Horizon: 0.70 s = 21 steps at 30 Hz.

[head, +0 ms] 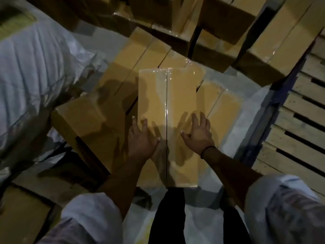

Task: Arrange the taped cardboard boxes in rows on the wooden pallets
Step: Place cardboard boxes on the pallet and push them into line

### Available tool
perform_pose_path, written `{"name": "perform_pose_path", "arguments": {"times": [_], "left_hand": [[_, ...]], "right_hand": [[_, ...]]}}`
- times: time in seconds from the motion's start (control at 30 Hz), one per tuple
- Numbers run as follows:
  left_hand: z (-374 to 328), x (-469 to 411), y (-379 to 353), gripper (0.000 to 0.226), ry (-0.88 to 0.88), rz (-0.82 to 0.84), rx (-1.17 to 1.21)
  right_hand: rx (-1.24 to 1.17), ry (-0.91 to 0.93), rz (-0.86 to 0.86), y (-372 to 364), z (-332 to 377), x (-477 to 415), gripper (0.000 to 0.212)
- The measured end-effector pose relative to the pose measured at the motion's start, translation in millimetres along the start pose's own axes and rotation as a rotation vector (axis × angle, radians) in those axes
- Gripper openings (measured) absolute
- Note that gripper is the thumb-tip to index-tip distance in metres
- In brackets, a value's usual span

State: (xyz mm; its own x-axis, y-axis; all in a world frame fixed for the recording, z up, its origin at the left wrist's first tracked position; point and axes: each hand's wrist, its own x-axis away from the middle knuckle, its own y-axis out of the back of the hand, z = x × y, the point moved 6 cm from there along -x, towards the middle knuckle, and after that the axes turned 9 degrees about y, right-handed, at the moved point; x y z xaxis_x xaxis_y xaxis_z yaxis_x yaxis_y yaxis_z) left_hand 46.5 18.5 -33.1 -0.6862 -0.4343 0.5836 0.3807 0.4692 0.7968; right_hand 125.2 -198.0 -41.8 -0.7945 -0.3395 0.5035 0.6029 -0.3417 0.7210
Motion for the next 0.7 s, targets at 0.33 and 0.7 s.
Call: {"name": "perform_pose_path", "arguments": {"times": [0.33, 0.7], "left_hand": [[19, -55, -52, 0.121, 0.046, 0.089, 0.273], [-46, -14, -49, 0.127, -0.056, -0.070, 0.113]], "right_hand": [[-0.051, -0.045, -0.046, -50, -7, -41, 0.099], [0.097, -0.027, -0.147, -38, -54, -5, 0.101]]}}
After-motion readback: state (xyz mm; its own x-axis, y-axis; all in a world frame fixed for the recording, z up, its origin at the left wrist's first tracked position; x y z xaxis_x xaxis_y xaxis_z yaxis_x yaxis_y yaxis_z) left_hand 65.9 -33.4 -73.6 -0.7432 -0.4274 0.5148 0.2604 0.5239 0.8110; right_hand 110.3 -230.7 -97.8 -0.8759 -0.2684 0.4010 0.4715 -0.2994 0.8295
